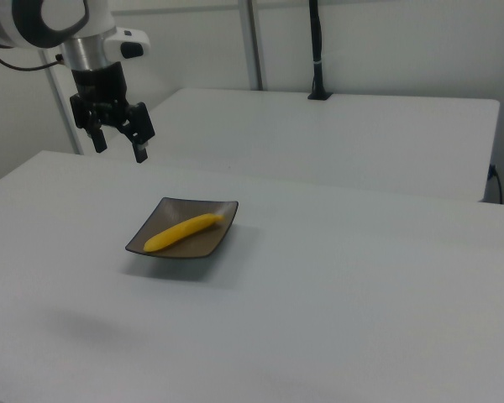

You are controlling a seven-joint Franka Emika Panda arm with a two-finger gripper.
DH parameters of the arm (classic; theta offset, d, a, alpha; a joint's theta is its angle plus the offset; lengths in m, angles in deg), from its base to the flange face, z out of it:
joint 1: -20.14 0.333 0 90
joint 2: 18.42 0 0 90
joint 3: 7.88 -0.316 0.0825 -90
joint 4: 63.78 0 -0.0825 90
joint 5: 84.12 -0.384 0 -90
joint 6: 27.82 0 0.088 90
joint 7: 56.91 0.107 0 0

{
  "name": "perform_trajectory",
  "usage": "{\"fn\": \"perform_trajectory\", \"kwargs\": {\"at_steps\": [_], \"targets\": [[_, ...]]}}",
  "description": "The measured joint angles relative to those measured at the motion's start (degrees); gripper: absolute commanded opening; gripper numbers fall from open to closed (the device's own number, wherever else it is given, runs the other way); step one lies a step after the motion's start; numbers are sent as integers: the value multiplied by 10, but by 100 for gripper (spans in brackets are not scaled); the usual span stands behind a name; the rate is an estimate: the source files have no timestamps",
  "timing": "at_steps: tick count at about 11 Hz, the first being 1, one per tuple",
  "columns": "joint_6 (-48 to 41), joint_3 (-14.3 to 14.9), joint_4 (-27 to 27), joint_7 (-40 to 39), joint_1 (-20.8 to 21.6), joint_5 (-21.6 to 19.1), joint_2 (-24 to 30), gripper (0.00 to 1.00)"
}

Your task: Bananas placed on a ceramic plate

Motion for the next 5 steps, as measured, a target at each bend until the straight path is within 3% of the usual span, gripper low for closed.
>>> {"fn": "perform_trajectory", "kwargs": {"at_steps": [2,5], "targets": [[0,1,-7,-74,-6,0,0,100],[10,1,-8,-92,-6,0,0,100]]}}
